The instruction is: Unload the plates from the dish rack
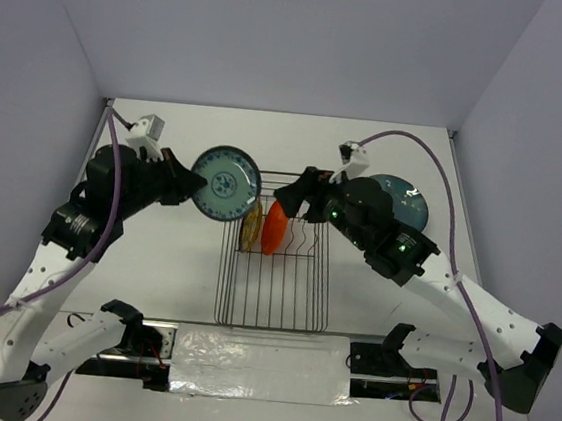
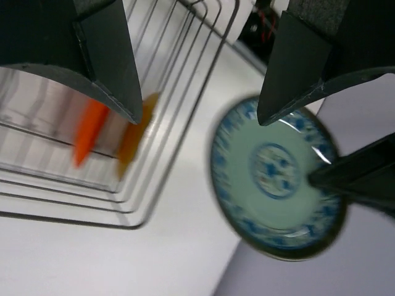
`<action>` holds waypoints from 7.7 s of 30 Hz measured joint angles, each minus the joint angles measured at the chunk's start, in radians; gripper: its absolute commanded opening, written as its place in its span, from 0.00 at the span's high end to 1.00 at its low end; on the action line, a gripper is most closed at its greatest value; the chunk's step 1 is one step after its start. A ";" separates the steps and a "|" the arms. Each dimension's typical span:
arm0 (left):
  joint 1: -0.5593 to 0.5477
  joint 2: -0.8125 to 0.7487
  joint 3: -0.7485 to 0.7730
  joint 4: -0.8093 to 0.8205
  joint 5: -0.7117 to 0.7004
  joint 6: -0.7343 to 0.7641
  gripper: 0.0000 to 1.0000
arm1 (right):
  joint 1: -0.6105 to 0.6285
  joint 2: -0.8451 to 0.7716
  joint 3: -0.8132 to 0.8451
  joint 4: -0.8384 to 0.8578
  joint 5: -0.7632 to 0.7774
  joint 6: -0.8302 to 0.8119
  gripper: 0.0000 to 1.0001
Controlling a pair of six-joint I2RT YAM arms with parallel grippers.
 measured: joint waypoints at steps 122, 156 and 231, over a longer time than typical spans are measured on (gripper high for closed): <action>0.046 0.138 -0.043 0.213 0.442 0.001 1.00 | 0.113 0.075 0.220 -0.153 0.292 -0.182 0.23; 0.592 0.944 0.217 0.016 -0.094 -0.235 0.48 | -0.021 -0.348 -0.116 -0.298 0.266 -0.063 0.19; 0.433 0.006 -0.210 0.032 0.198 0.142 0.01 | 0.210 0.877 1.031 -1.094 0.786 0.076 0.99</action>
